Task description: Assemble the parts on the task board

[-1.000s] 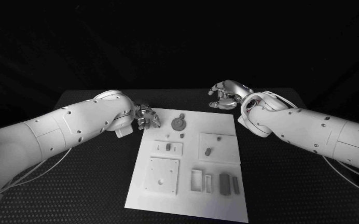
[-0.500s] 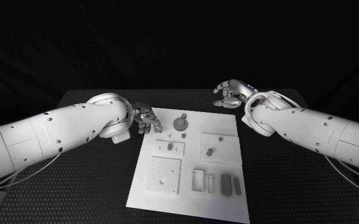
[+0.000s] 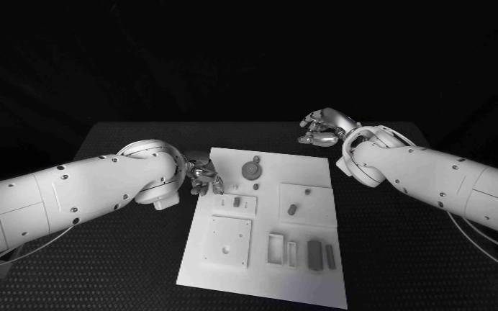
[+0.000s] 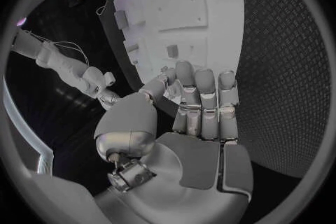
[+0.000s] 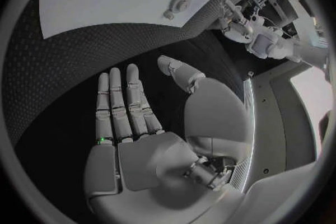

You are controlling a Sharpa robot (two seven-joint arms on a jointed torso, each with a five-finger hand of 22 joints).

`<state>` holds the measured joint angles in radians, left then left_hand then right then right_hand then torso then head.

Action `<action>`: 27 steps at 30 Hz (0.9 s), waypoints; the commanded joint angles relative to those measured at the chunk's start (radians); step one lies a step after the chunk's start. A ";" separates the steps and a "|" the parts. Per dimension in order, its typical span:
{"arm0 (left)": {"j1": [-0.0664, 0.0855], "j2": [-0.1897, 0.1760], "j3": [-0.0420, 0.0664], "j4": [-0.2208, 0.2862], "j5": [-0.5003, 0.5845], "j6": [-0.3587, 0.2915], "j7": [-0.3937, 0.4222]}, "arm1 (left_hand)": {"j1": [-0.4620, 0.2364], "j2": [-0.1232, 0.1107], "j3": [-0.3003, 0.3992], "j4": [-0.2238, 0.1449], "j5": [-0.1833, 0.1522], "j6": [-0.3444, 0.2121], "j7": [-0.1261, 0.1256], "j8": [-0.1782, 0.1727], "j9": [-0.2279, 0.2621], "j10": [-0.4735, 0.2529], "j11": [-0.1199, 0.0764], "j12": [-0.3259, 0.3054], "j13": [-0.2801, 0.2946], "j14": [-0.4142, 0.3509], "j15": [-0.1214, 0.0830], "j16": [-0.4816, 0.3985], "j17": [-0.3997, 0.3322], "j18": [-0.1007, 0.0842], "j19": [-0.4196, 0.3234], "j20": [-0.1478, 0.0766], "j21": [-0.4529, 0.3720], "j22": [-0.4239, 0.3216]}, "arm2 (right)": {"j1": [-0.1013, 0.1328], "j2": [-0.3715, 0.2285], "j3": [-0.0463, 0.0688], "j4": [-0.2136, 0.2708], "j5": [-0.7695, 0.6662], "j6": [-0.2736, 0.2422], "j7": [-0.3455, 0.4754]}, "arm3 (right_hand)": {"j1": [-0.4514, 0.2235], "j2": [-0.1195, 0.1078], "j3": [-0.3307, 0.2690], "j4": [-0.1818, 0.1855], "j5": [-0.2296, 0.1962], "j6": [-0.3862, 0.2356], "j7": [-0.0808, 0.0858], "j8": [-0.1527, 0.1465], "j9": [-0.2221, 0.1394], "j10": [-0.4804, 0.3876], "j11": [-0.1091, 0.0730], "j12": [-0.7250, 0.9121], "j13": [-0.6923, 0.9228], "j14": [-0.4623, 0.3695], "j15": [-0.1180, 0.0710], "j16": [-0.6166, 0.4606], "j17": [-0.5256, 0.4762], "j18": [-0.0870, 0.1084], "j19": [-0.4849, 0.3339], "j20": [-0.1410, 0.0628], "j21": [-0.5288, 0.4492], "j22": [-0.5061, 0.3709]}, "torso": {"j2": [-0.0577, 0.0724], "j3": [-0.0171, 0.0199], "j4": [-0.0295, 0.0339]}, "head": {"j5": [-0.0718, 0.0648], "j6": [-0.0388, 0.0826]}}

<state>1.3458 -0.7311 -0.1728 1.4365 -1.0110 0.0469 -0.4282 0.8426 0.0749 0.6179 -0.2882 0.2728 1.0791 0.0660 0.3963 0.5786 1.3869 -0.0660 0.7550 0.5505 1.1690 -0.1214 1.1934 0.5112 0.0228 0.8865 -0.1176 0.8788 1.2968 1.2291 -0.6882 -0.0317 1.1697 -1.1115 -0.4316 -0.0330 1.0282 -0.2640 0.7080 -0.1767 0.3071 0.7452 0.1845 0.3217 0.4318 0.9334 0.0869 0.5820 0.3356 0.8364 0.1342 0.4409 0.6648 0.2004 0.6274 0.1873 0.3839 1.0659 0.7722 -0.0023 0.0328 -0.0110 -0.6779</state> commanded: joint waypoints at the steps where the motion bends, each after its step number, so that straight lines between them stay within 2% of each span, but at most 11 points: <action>1: 0.000 0.000 -0.010 0.013 -0.007 -0.032 0.000 | -0.003 -0.003 0.006 -0.002 0.007 0.032 -0.026 0.014 -0.001 0.001 -0.001 -0.006 0.001 0.000 0.006 0.003 -0.001 0.006 0.008 -0.091 0.007 0.001 | 0.000 0.004 0.000 -0.008 0.085 0.025 0.037 | 0.008 0.010 -0.008 0.001 0.009 0.005 0.013 0.007 -0.002 -0.164 0.085 -0.042 -0.053 -0.007 0.013 -0.041 -0.034 -0.018 -0.017 0.007 -0.030 -0.012 | 0.000 0.0002 0.0001 | 0.002 -0.002; 4: -0.004 0.000 -0.015 0.017 -0.014 -0.031 0.004 | -0.003 -0.003 0.007 -0.002 0.009 0.034 -0.026 0.014 -0.002 0.002 -0.002 -0.007 0.001 0.002 0.006 0.003 -0.002 0.007 0.010 -0.092 0.007 0.002 | 0.000 0.009 0.000 -0.017 0.146 0.012 0.096 | 0.013 0.013 -0.019 0.004 0.016 0.001 0.014 0.012 -0.006 -0.124 0.085 -0.105 -0.127 -0.003 0.021 -0.081 -0.081 -0.015 -0.019 0.016 -0.074 -0.034 | 0.000 -0.0009 0.0004 | 0.003 -0.004; 5: -0.006 0.001 -0.015 0.016 -0.021 -0.034 0.005 | -0.002 -0.003 0.007 -0.002 0.009 0.034 -0.026 0.014 -0.002 0.003 -0.002 -0.007 0.001 0.002 0.006 0.003 -0.002 0.007 0.010 -0.092 0.007 0.002 | 0.000 0.010 0.000 -0.017 0.164 0.005 0.107 | 0.014 0.017 -0.022 0.006 0.021 0.003 0.019 0.014 -0.007 -0.111 0.089 -0.116 -0.142 0.005 0.021 -0.085 -0.091 -0.012 -0.012 0.018 -0.084 -0.040 | 0.001 -0.0011 0.0007 | 0.003 -0.003; 10: -0.016 0.006 -0.018 0.012 -0.067 -0.052 0.006 | -0.003 -0.004 0.007 -0.002 0.009 0.035 -0.027 0.014 -0.002 0.004 -0.002 -0.007 0.001 0.004 0.005 0.003 -0.002 0.007 0.012 -0.092 0.008 0.003 | 0.000 0.010 0.000 -0.023 0.220 0.000 0.141 | 0.010 0.041 -0.050 0.002 0.056 0.003 0.021 0.021 -0.015 -0.065 0.085 -0.190 -0.217 0.014 0.020 -0.111 -0.150 0.002 0.012 0.031 -0.148 -0.083 | 0.001 -0.0012 -0.0002 | 0.004 -0.005; 11: -0.018 0.008 -0.020 0.012 -0.082 -0.052 0.007 | -0.003 -0.004 0.007 -0.002 0.010 0.035 -0.027 0.014 -0.002 0.005 -0.002 -0.007 0.001 0.004 0.005 0.003 -0.002 0.007 0.012 -0.092 0.008 0.003 | 0.000 0.011 0.000 -0.024 0.242 0.000 0.144 | 0.005 0.053 -0.049 0.009 0.049 0.002 0.021 0.022 -0.017 -0.059 0.085 -0.204 -0.227 0.012 0.019 -0.115 -0.159 0.003 0.012 0.033 -0.158 -0.088 | 0.000 -0.0012 -0.0005 | 0.003 -0.006; 13: -0.024 0.011 -0.022 0.011 -0.081 -0.051 0.006 | -0.003 -0.005 0.006 -0.002 0.010 0.036 -0.027 0.014 -0.003 0.005 -0.003 -0.008 0.001 0.005 0.004 0.003 -0.002 0.007 0.013 -0.093 0.008 0.003 | 0.000 0.012 0.000 -0.028 0.259 0.000 0.145 | -0.012 0.069 -0.035 0.042 -0.010 0.000 0.015 0.022 -0.021 -0.049 0.079 -0.234 -0.247 0.005 0.016 -0.128 -0.177 -0.002 -0.007 0.037 -0.187 -0.098 | 0.000 -0.0018 -0.0004 | 0.003 -0.006; 14: -0.026 0.013 -0.023 0.009 -0.085 -0.050 0.004 | -0.003 -0.005 0.006 -0.002 0.010 0.036 -0.027 0.014 -0.003 0.005 -0.003 -0.008 0.001 0.005 0.004 0.003 -0.002 0.007 0.013 -0.093 0.008 0.003 | 0.000 0.012 0.000 -0.029 0.259 -0.002 0.145 | -0.014 0.069 -0.034 0.046 -0.020 0.000 0.014 0.023 -0.022 -0.043 0.079 -0.252 -0.257 0.004 0.016 -0.133 -0.185 -0.011 -0.033 0.040 -0.205 -0.099 | 0.001 -0.0021 -0.0002 | 0.003 -0.006; 16: -0.029 0.017 -0.025 0.005 -0.084 -0.046 0.004 | -0.003 -0.005 0.007 -0.002 0.010 0.036 -0.027 0.014 -0.003 0.006 -0.003 -0.008 0.001 0.005 0.004 0.003 -0.002 0.008 0.014 -0.093 0.008 0.003 | 0.000 0.011 0.000 -0.029 0.259 -0.003 0.144 | -0.016 0.065 -0.042 0.045 -0.013 -0.003 0.014 0.023 -0.024 -0.032 0.078 -0.275 -0.266 0.004 0.016 -0.138 -0.193 -0.019 -0.050 0.040 -0.218 -0.093 | 0.001 -0.0025 -0.0007 | 0.003 -0.007; 17: -0.029 0.020 -0.029 0.002 -0.082 -0.043 0.006 | -0.003 -0.005 0.007 -0.002 0.010 0.036 -0.027 0.014 -0.003 0.006 -0.003 -0.008 0.001 0.005 0.004 0.003 -0.002 0.008 0.014 -0.093 0.009 0.003 | 0.000 0.010 0.000 -0.029 0.259 -0.003 0.144 | -0.019 0.063 -0.056 0.042 0.004 -0.004 0.015 0.024 -0.025 -0.024 0.079 -0.289 -0.268 0.006 0.018 -0.140 -0.197 -0.020 -0.050 0.040 -0.220 -0.087 | 0.002 -0.0027 -0.0009 | 0.003 -0.008; 20: -0.029 0.025 -0.038 -0.006 -0.052 -0.037 0.006 | -0.003 -0.005 0.006 -0.002 0.011 0.037 -0.027 0.014 -0.003 0.007 -0.003 -0.008 0.001 0.006 0.004 0.003 -0.002 0.008 0.014 -0.093 0.009 0.004 | 0.000 0.006 0.000 -0.025 0.259 -0.003 0.144 | -0.020 0.060 -0.065 0.040 0.010 -0.006 0.016 0.024 -0.026 -0.019 0.081 -0.300 -0.269 0.007 0.020 -0.141 -0.201 -0.021 -0.050 0.039 -0.223 -0.082 | 0.001 -0.0037 -0.0009 | -0.001 -0.011; 27: -0.031 0.027 -0.047 -0.014 -0.076 -0.045 0.009 | -0.004 -0.005 0.006 -0.002 0.010 0.037 -0.028 0.014 -0.004 0.008 -0.003 -0.009 0.002 0.007 0.003 0.003 -0.002 0.008 0.016 -0.093 0.009 0.004 | 0.000 0.002 0.000 -0.023 0.259 -0.003 0.141 | -0.023 0.057 -0.075 0.041 0.013 -0.011 0.019 0.023 -0.028 -0.015 0.083 -0.317 -0.269 0.003 0.023 -0.145 -0.206 -0.025 -0.056 0.038 -0.231 -0.077 | 0.000 -0.0026 0.0007 | -0.004 -0.014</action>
<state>1.3155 -0.7061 -0.2193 1.4218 -1.0707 0.0109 -0.4280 0.8327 0.0644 0.6183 -0.2928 0.2777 1.0793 0.0663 0.4095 0.5742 1.3921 -0.0674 0.7503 0.5512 1.1690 -0.1211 1.1933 0.5103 0.0229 0.8920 -0.1193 0.8827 1.2997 1.2291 -0.6861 -0.0318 1.1447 -0.8650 -0.4338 0.0918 1.0135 -0.2027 0.6386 -0.1355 0.3150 0.7390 0.1943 0.3396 0.4053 0.9099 0.1697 0.2707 0.0679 0.8438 0.1554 0.2998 0.4591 0.1851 0.5795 0.2243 0.1597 0.9881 0.7729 -0.0052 0.0328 -0.0143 -0.6915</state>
